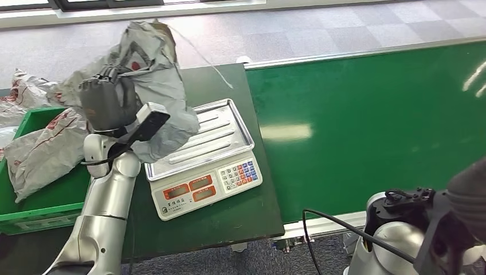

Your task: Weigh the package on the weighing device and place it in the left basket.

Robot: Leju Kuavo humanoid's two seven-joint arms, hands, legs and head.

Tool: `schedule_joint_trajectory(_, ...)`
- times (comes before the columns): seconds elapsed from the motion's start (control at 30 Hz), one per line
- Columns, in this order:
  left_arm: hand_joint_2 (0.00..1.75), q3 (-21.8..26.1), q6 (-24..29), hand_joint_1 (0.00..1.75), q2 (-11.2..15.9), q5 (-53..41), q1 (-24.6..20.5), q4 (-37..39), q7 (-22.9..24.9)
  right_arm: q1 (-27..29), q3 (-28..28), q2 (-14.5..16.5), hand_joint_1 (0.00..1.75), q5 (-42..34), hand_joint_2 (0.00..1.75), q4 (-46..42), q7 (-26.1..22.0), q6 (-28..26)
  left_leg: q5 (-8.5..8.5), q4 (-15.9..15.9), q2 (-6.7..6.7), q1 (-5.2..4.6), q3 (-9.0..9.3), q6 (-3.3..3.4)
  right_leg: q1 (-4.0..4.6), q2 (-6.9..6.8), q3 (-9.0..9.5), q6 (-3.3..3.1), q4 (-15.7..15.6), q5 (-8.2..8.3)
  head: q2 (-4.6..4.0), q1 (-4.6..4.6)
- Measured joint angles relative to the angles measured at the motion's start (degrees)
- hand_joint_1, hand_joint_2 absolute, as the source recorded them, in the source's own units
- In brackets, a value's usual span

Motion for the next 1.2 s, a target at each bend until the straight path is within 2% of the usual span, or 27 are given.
schedule_joint_trajectory(0.1, 1.75, 4.6, 0.0, 1.75, -0.3, -2.3, 0.6, -3.0, -0.4, 0.0, 0.0, 0.0, 0.0, -0.1, 1.75, 0.0, 0.0, 0.0, 0.0, 0.0, 0.0, 0.0, 0.0, 0.0, 0.0, -0.02, 0.0, 0.0, 0.0, 0.0, 0.0, -0.02)
schedule_joint_trajectory(0.23, 1.75, 5.1, 0.0, 1.75, -0.3, -2.5, 0.7, -3.3, -0.4, 0.0, 0.0, 0.0, 0.0, -0.1, 1.75, 0.1, 0.0, 0.0, 0.0, 0.0, 0.0, 0.0, 0.0, 0.0, 0.0, -0.02, 0.0, 0.0, 0.0, 0.0, 0.0, -0.01)
schedule_joint_trajectory(0.27, 1.75, 7.4, 0.0, 1.75, -0.7, -3.6, 1.0, -5.1, -1.3, 0.0, 0.0, 0.0, 0.0, 0.0, 1.75, 0.1, 0.0, 0.0, 0.0, 0.0, -0.01, 0.0, -0.01, 0.0, 0.0, -0.02, 0.01, 0.0, 0.0, 0.0, 0.0, 0.0)
schedule_joint_trajectory(0.37, 1.75, 22.7, 0.0, 1.75, -3.6, -14.4, 2.0, -16.8, -7.4, 0.1, 0.0, 0.0, 0.0, 1.0, 1.75, 1.2, 0.0, 0.0, -0.01, 0.0, -0.01, -0.01, -0.02, 0.0, -0.01, -0.01, 0.01, 0.0, 0.0, -0.01, 0.0, 0.01)
schedule_joint_trajectory(0.4, 1.75, 26.4, 0.0, 1.75, -4.1, -18.2, 2.1, -19.3, -7.2, 0.1, -0.1, 0.0, 0.0, 1.6, 1.75, 1.5, 0.0, 0.0, -0.02, 0.0, -0.01, -0.01, -0.02, -0.01, -0.02, 0.0, 0.01, -0.01, 0.0, -0.01, 0.0, 0.01)
schedule_joint_trajectory(0.47, 1.75, 28.4, 0.0, 1.75, -2.6, -21.6, 3.4, -20.6, 0.2, 0.2, -0.2, -0.1, 0.0, 2.3, 1.75, 1.9, 0.0, 0.0, -0.06, 0.0, 0.09, -0.01, 0.05, -0.05, -0.01, 0.07, 0.0, -0.05, 0.0, -0.04, 0.0, 0.0)
schedule_joint_trajectory(0.53, 1.75, 27.9, 0.0, 1.75, 0.5, -22.3, 5.5, -21.0, 9.9, 0.5, -0.3, -0.1, 0.0, 2.6, 1.75, 2.0, 0.0, 0.0, -0.08, -0.1, 0.22, 0.04, 0.13, -0.12, 0.03, 0.19, -0.03, -0.1, 0.0, -0.06, 0.0, -0.02)
schedule_joint_trajectory(0.63, 1.75, 25.9, 0.0, 1.75, 4.4, -22.3, 7.7, -21.0, 17.7, 0.8, -0.3, -0.2, 0.0, 2.9, 1.75, 2.1, 0.0, 0.0, -0.06, -0.1, 0.09, 0.13, 0.11, -0.16, 0.13, 0.05, 0.01, -0.14, 0.0, -0.13, 0.0, 0.01)
schedule_joint_trajectory(0.67, 1.75, 24.9, 0.0, 1.37, 5.9, -22.4, 8.3, -20.6, 20.7, 0.8, -0.3, -0.2, 0.0, 3.0, 1.75, 2.1, 0.0, 0.0, -0.05, -0.1, 0.06, 0.13, 0.12, -0.17, 0.14, 0.01, 0.0, -0.17, 0.0, -0.14, 0.0, 0.02)
schedule_joint_trajectory(0.7, 1.75, 22.9, 0.0, 0.93, 8.1, -22.4, 8.9, -19.6, 25.8, 0.8, -0.3, -0.2, 0.0, 3.2, 1.75, 2.1, 0.0, 0.0, -0.04, -0.1, 0.09, 0.13, 0.13, -0.19, 0.15, 0.03, -0.02, -0.21, 0.0, -0.12, 0.0, 0.01)
schedule_joint_trajectory(0.77, 1.75, 17.1, 0.0, 0.06, 12.8, -22.4, 9.3, -15.8, 38.5, 1.0, -0.4, -0.2, 0.0, 3.5, 1.75, 2.1, 0.0, 0.0, -0.04, -0.1, 0.16, 0.12, 0.14, -0.22, 0.14, 0.11, -0.06, -0.27, 0.0, -0.06, 0.0, -0.01)
schedule_joint_trajectory(0.8, 1.75, 13.9, 0.0, 0.0, 14.7, -22.4, 9.0, -13.0, 43.5, 1.1, -0.4, -0.3, 0.0, 3.6, 1.75, 2.2, 0.0, 0.0, -0.03, -0.1, 0.13, 0.12, 0.14, -0.21, 0.14, 0.07, -0.03, -0.27, 0.0, -0.07, 0.0, -0.02)
schedule_joint_trajectory(0.83, 1.31, 11.3, 0.0, 0.0, 16.0, -22.4, 8.7, -10.3, 46.2, 1.1, -0.4, -0.3, 0.0, 3.7, 1.75, 2.2, 0.0, 0.0, -0.02, -0.1, 0.06, 0.12, 0.13, -0.2, 0.13, 0.0, 0.02, -0.25, 0.0, -0.08, 0.0, -0.01)
schedule_joint_trajectory(0.87, 0.87, 9.4, 0.0, 0.0, 16.9, -22.4, 8.5, -7.7, 46.7, 1.2, -0.4, -0.3, 0.0, 3.7, 1.75, 2.2, 0.0, 0.0, 0.0, -0.1, 0.01, 0.12, 0.13, -0.2, 0.13, -0.06, 0.06, -0.24, 0.0, -0.08, 0.0, 0.01)
schedule_joint_trajectory(0.93, 0.0, 7.1, -0.1, 0.0, 17.7, -22.3, 8.4, -3.4, 44.8, 1.3, -0.4, -0.3, 0.0, 3.7, 1.75, 2.2, 0.0, 0.0, 0.01, -0.1, 0.08, 0.11, 0.13, -0.21, 0.12, -0.02, 0.05, -0.26, 0.0, -0.03, 0.0, 0.01)
schedule_joint_trajectory(1.03, 0.0, 6.0, -0.1, 0.0, 18.0, -22.2, 8.3, 0.3, 40.8, 1.4, -0.4, -0.3, 0.0, 3.7, 1.75, 2.3, 0.0, 0.0, -0.01, 0.0, 0.33, 0.08, 0.16, -0.22, 0.09, 0.18, -0.02, -0.27, 0.0, 0.05, 0.0, 0.0)
schedule_joint_trajectory(1.2, 0.0, 6.1, 0.0, 0.0, 17.4, -21.8, 8.4, 1.0, 34.2, 1.4, -0.4, -0.3, 0.0, 3.8, 1.75, 2.6, 0.0, 0.0, -0.03, 0.0, 0.27, 0.09, 0.13, -0.22, 0.1, 0.2, -0.04, -0.28, 0.0, 0.04, 0.0, 0.01)
